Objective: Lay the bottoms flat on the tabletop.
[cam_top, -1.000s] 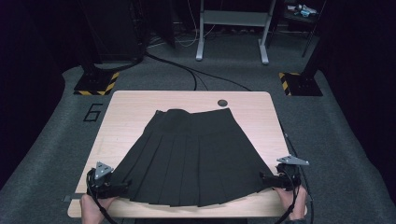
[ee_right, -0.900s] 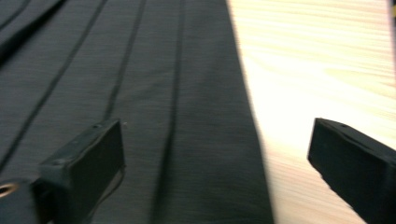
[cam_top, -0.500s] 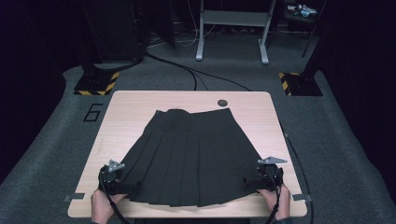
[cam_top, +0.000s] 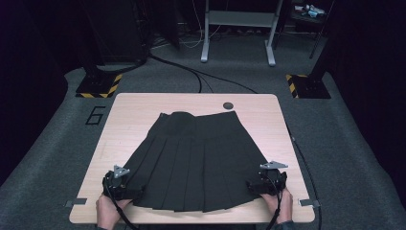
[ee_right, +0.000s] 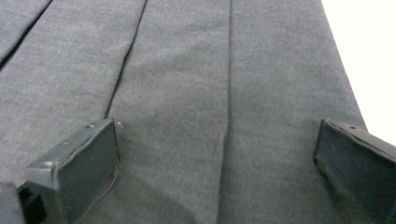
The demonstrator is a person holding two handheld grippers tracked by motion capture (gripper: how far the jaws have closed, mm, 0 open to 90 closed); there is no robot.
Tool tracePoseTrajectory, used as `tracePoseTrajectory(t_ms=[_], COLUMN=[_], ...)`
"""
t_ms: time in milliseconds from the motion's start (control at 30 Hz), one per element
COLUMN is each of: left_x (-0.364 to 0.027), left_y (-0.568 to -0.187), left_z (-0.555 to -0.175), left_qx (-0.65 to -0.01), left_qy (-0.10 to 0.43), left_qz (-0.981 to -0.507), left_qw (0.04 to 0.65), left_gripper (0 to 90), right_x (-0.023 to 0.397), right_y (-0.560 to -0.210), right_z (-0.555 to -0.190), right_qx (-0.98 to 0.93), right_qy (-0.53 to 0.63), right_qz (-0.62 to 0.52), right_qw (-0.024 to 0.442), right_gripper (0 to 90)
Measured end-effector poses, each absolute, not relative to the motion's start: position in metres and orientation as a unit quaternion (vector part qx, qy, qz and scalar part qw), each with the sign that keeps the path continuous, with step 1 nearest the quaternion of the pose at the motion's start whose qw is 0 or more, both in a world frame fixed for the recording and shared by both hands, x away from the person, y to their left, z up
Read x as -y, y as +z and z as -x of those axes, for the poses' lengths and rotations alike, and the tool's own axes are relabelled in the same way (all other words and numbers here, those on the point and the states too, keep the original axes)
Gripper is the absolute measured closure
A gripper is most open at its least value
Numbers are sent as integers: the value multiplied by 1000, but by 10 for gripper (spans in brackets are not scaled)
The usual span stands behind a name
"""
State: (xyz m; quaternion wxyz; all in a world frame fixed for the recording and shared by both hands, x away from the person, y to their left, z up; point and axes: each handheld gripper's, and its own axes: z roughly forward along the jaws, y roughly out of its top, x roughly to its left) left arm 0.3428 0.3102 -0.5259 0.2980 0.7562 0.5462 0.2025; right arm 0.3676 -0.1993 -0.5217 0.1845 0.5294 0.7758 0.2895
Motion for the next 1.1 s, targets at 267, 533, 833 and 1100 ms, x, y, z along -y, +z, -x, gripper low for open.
tracePoseTrajectory(t_ms=[267, 533, 833, 1100], left_x=[-311, -312, -310, -310], left_y=[-525, -524, -524, -522], left_z=[-375, -401, -430, -432], left_qx=[-541, -540, -544, -549], left_qy=[199, 196, 199, 196], left_qz=[-763, -766, -761, -759], left_qw=[293, 289, 292, 289], left_gripper=[0, 0, 0, 0], right_x=[199, 200, 200, 202], right_y=[-522, -521, -521, -521], right_z=[-397, -422, -451, -455], right_qx=[-772, -774, -771, -773], right_qy=[295, 291, 289, 293], right_qz=[-530, -531, -537, -531], right_qw=[190, 185, 185, 185], right_gripper=[0, 0, 0, 0])
